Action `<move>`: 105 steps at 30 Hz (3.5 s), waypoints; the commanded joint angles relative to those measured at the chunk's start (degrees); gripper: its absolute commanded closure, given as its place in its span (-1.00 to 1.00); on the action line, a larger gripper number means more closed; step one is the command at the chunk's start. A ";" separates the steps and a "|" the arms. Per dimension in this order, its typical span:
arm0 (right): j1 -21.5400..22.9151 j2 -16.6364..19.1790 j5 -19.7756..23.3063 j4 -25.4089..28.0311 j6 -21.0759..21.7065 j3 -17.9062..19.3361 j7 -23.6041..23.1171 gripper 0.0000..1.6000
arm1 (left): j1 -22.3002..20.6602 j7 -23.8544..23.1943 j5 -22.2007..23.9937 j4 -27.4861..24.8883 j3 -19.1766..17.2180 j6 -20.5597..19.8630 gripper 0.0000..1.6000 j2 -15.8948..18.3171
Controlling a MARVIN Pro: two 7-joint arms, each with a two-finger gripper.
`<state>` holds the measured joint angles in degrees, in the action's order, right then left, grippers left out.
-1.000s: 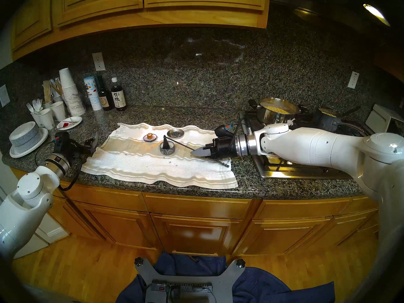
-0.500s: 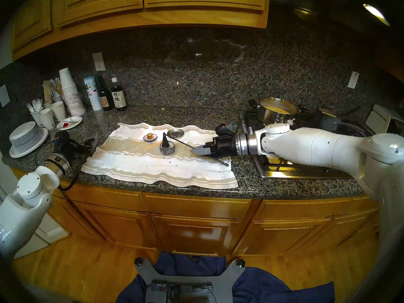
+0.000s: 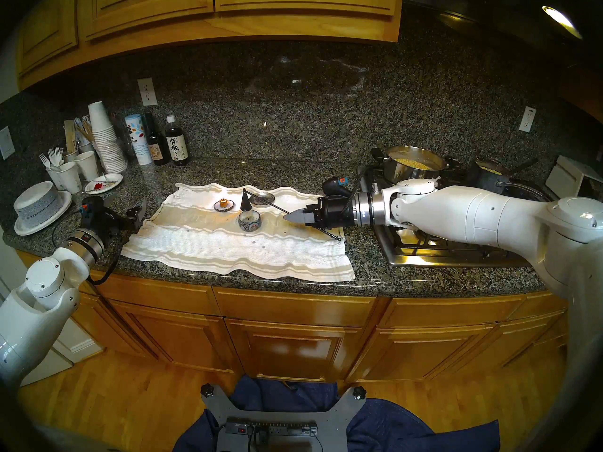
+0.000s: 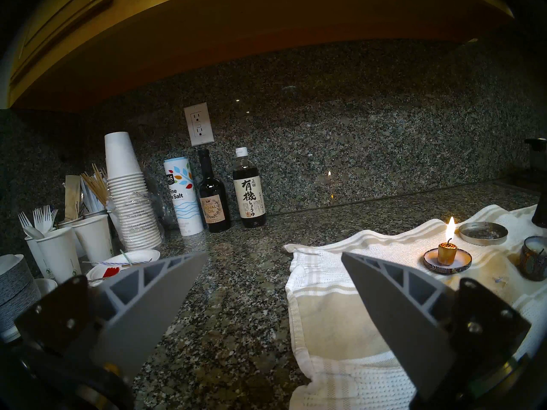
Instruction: Put out candle flame
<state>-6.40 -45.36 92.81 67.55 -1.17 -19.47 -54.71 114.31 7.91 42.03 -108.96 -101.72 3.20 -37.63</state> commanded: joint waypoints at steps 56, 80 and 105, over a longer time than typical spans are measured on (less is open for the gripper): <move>-3.72 -33.11 2.69 -46.28 1.46 3.92 -16.14 1.00 | -1.14 0.15 -0.06 -0.90 -1.27 0.68 -1.00 0.44; -6.26 -39.03 1.83 -57.49 4.21 3.11 -19.78 1.00 | -1.14 0.15 -0.06 -0.90 -1.27 0.69 -1.00 0.44; -7.08 -40.17 1.37 -60.30 5.70 3.07 -20.76 1.00 | -1.15 0.16 -0.05 -0.89 -1.25 0.68 -1.00 0.45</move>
<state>-15.38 -85.36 93.77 7.56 4.83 -16.95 -74.96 114.31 7.94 42.08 -108.95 -101.68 3.18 -37.59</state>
